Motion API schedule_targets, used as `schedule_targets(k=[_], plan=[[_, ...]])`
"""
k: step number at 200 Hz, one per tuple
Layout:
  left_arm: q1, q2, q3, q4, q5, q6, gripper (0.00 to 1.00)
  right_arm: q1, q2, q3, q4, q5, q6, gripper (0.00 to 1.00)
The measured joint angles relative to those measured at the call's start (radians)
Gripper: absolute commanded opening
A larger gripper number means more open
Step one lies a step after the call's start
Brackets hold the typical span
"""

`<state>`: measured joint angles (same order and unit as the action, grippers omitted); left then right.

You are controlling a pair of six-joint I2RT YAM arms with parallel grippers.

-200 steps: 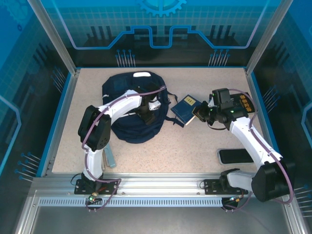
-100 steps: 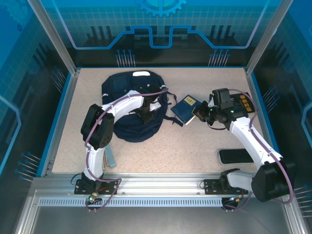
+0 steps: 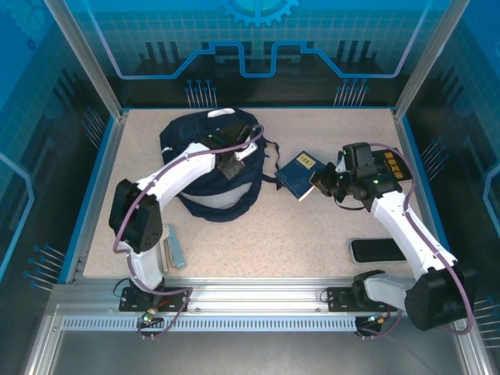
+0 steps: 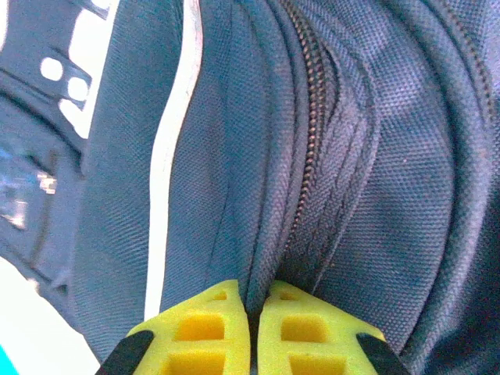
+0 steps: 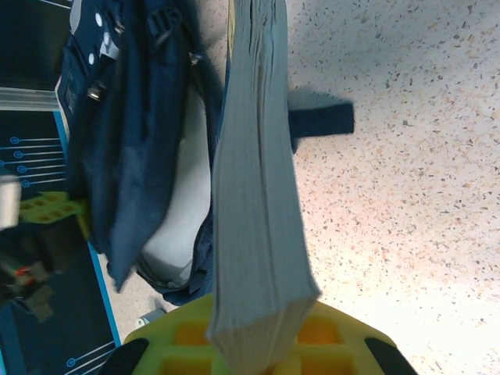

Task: Pack the student bag
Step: Open the student bag at the top-center of the table, then place the book in the student bag.

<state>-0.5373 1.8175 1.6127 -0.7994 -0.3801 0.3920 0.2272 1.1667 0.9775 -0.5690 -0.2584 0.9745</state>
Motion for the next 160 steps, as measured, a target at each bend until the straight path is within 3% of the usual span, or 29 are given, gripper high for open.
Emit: schedule_targets(k=[41,77,160], plan=[[0.000,-0.065,0.001,0.071,-0.026,-0.055,0.00,0.012,-0.024,0.000,0.009,-0.050,-0.034,0.00],[-0.007,-0.063,0.023,0.077,-0.040,-0.122,0.00,0.085,0.004,0.012,0.053,-0.137,-0.036,0.00],[-0.030,-0.056,0.117,0.064,-0.049,-0.237,0.00,0.227,0.256,0.030,0.382,-0.211,0.134,0.00]])
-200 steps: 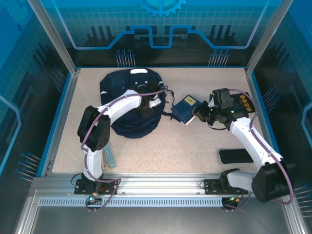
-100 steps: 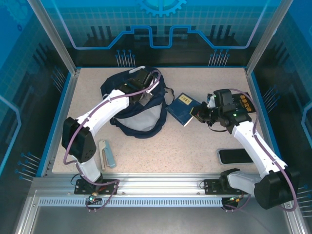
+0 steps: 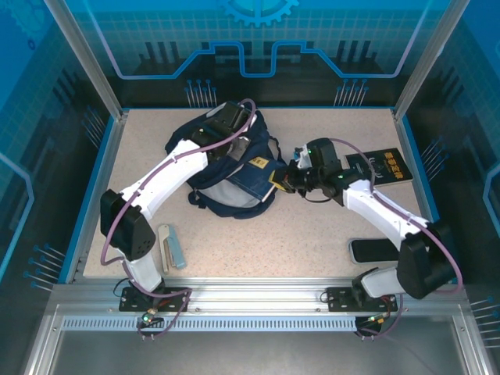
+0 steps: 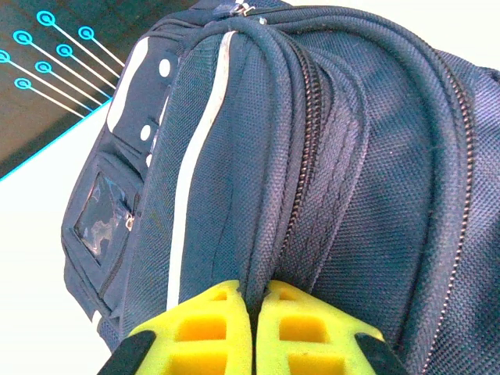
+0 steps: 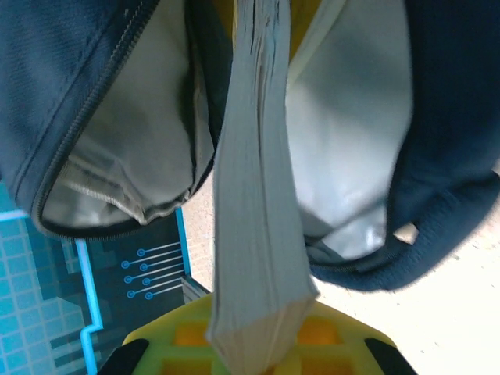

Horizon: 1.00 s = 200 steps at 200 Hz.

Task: Pack the student bag
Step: Place the book in the student bag.

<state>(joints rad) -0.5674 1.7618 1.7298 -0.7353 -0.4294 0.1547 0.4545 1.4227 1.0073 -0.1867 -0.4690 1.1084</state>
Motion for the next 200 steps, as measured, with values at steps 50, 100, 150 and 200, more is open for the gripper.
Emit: schedule_targets(k=[50,100,150,200], plan=[[-0.009,0.000,0.006,-0.016,0.011,-0.029,0.00,0.031,0.192,0.095,0.164,0.089,0.080,0.00],[-0.011,0.000,0.080,-0.072,0.051,-0.080,0.00,0.108,0.426,0.212,0.190,0.256,0.181,0.00],[-0.011,0.018,0.132,-0.098,0.071,-0.106,0.00,0.128,0.597,0.331,0.268,0.312,0.266,0.02],[-0.010,0.032,0.133,-0.100,0.068,-0.124,0.00,0.125,0.644,0.352,0.347,0.293,0.301,0.49]])
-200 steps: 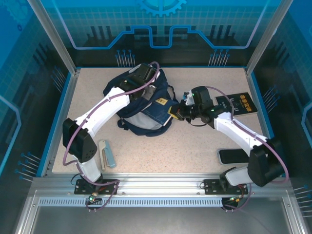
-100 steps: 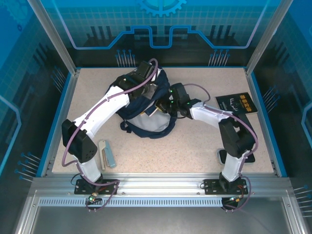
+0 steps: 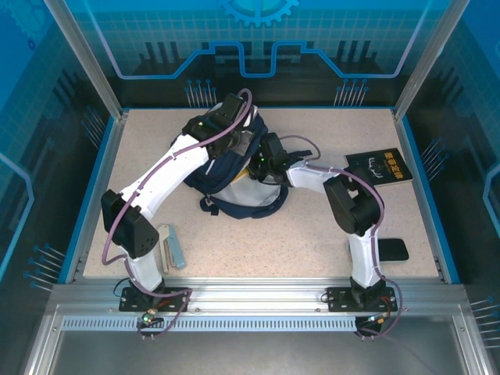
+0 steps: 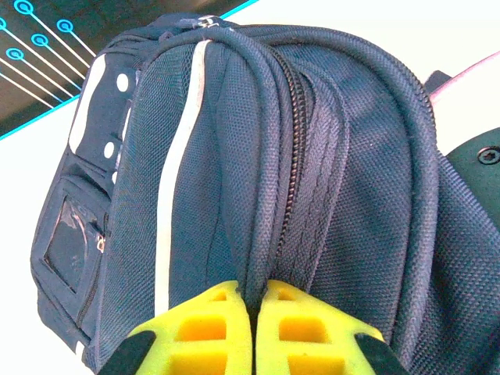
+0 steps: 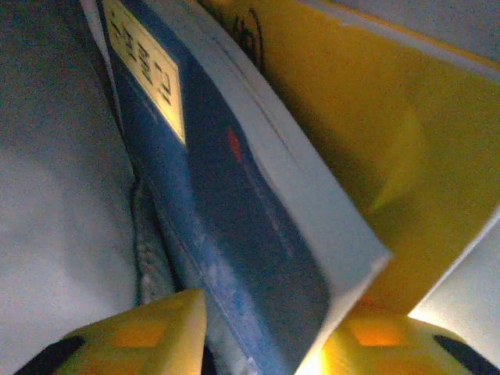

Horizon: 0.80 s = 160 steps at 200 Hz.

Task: Pack the student bag
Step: Place the book in the student bag, then close the student bag at the top-center of the table.

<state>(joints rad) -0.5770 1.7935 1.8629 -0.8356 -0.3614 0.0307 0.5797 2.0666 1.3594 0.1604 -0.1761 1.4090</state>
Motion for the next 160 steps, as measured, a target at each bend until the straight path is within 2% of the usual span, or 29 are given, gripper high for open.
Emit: schedule_targets(k=[25,49,81,91,130,146,160], plan=[[0.000,0.003,0.000,-0.007,0.006,0.000,0.00,-0.008,-0.048,-0.089,0.036,-0.037,0.002,0.51],[0.000,0.007,0.000,-0.006,0.015,0.000,0.00,-0.025,-0.140,-0.194,0.042,-0.101,-0.002,0.47],[0.000,0.006,-0.018,0.004,0.020,0.000,0.00,-0.047,-0.298,-0.300,0.000,-0.152,-0.051,0.29],[0.000,0.006,-0.042,0.017,0.028,0.000,0.00,-0.051,-0.355,-0.328,-0.032,-0.154,-0.067,0.28],[0.000,-0.032,-0.218,0.095,0.130,0.014,0.00,-0.115,-0.534,-0.402,-0.266,-0.131,-0.205,0.31],[0.000,-0.069,-0.304,0.120,0.191,0.032,0.00,-0.178,-0.568,-0.402,-0.371,-0.101,-0.281,0.37],[0.002,-0.107,-0.376,0.136,0.245,0.052,0.00,-0.245,-0.586,-0.400,-0.459,-0.060,-0.351,0.46]])
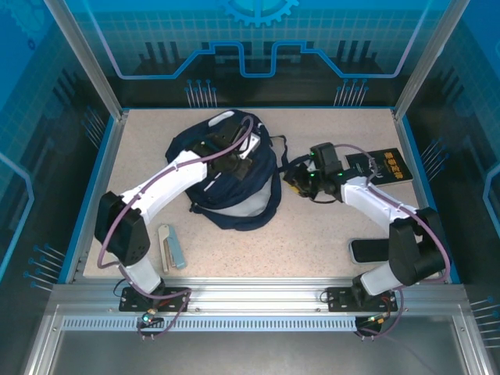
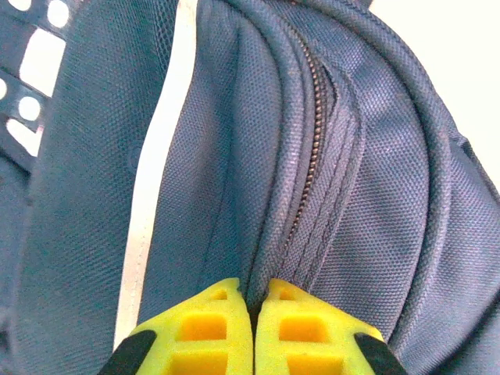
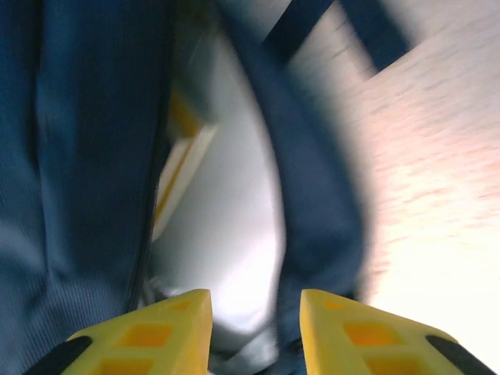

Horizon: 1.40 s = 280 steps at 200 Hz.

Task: Pack the student bag
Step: Close the student bag at the top-center of the table, then move the book to the middle-right of the table.

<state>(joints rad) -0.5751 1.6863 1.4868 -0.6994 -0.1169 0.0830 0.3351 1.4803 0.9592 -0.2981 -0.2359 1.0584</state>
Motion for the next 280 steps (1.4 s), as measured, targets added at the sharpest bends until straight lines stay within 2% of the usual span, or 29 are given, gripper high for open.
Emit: schedule_targets(k=[3,19,33,41,61,69,112,179,217,253,280], plan=[[0.000,-0.008,-0.014,0.003,0.011,0.002,0.01,-0.015,-0.001,0.001,-0.017,0.013,-0.008,0.47],[0.002,-0.046,-0.084,0.018,0.052,0.002,0.24,-0.081,0.006,0.023,-0.100,0.054,-0.089,0.57],[0.002,-0.062,-0.116,0.025,0.074,-0.023,0.51,-0.129,0.042,0.071,-0.159,0.077,-0.145,0.67],[0.002,-0.064,-0.123,0.030,0.082,-0.044,0.63,-0.158,0.078,0.114,-0.182,0.093,-0.171,0.71],[0.002,-0.068,-0.129,0.060,0.089,-0.118,0.80,-0.222,0.176,0.222,-0.223,0.137,-0.229,0.82],[0.002,-0.073,-0.132,0.074,0.089,-0.144,0.84,-0.245,0.211,0.258,-0.233,0.158,-0.243,0.86],[0.003,-0.098,-0.133,0.118,0.114,-0.267,0.95,-0.325,0.401,0.474,-0.325,0.260,-0.286,0.91],[0.005,-0.099,-0.132,0.122,0.103,-0.332,0.99,-0.438,0.615,0.713,-0.439,0.313,-0.317,0.88],[0.014,-0.099,-0.129,0.121,0.099,-0.354,0.99,-0.454,0.692,0.751,-0.477,0.285,-0.343,0.86],[0.016,-0.097,-0.121,0.121,0.099,-0.370,0.99,-0.452,0.683,0.734,-0.469,0.253,-0.370,0.84],[0.016,-0.092,-0.113,0.120,0.099,-0.373,0.99,-0.433,0.623,0.638,-0.425,0.181,-0.383,0.83]])
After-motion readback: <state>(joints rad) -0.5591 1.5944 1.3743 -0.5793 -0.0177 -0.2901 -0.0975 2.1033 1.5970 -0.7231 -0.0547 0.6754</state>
